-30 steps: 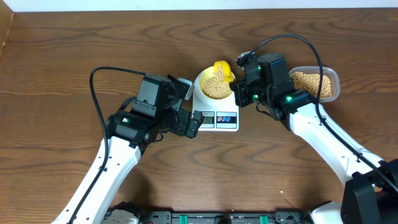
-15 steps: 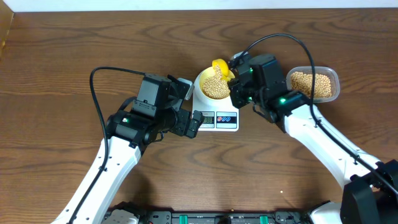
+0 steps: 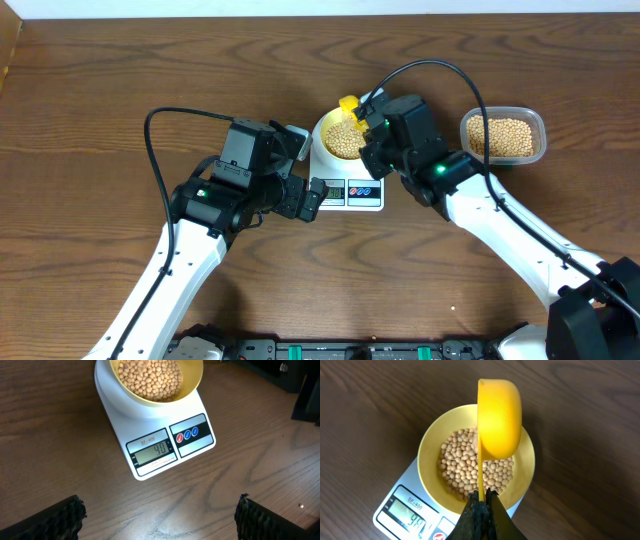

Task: Scoop item into bowl and weigh 50g on scale
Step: 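Tilt the scoop to pour soybeans into the bowl on the scale, then move the empty scoop back to the soybean tub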

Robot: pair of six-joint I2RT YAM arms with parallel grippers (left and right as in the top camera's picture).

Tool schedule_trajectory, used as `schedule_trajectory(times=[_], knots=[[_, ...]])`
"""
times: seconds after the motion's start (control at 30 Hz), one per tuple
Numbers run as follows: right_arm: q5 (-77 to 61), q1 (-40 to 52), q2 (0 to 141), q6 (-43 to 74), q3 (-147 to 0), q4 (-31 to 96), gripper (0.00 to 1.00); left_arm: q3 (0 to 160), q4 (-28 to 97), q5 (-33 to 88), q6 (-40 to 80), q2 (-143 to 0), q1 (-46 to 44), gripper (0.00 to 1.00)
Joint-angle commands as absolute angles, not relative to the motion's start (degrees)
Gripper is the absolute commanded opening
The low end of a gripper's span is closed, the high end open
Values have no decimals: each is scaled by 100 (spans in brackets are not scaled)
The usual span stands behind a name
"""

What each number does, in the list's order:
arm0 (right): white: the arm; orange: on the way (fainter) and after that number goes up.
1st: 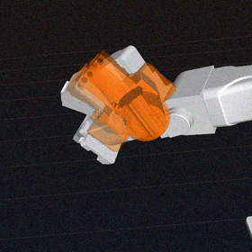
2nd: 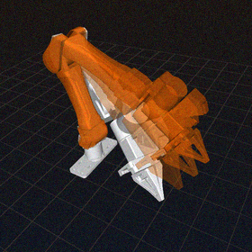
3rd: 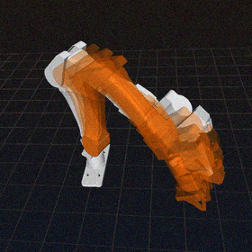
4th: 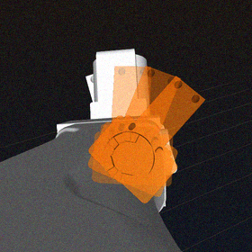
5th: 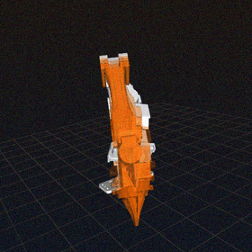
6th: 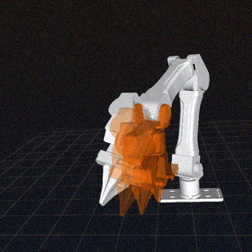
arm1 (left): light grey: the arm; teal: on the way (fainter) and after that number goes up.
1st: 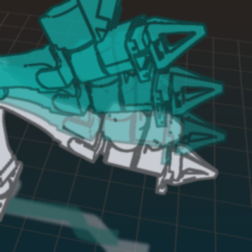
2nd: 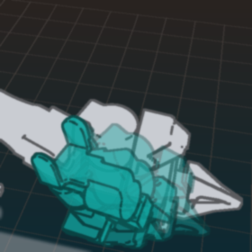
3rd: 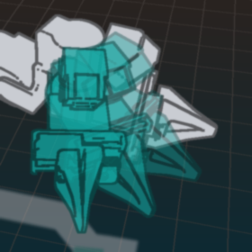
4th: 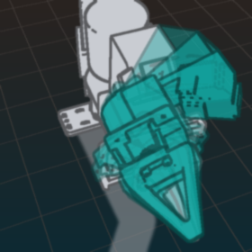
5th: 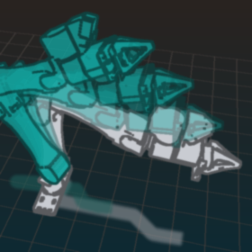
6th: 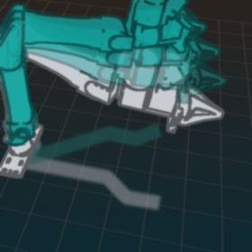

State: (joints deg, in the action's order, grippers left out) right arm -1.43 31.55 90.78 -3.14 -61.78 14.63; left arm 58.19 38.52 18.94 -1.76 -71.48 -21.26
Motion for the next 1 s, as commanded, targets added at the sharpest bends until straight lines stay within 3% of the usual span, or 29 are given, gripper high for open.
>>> schedule_trajectory(times=[0.0,0.5,0.8,0.97], knots=[[207,3284,8945,-652,-6300,1459,1,5824,3848,1848,-257,-7148,-2106,98],[760,3540,8945,-1332,-6300,1527,1,5824,3848,1848,-257,-7148,-2106,98],[161,3518,8919,303,-6300,1599,1,5824,3848,1848,-257,-7148,-2106,98],[93,3404,8582,620,-6300,1570,1,5824,3848,1848,-257,-7148,-2106,98]])
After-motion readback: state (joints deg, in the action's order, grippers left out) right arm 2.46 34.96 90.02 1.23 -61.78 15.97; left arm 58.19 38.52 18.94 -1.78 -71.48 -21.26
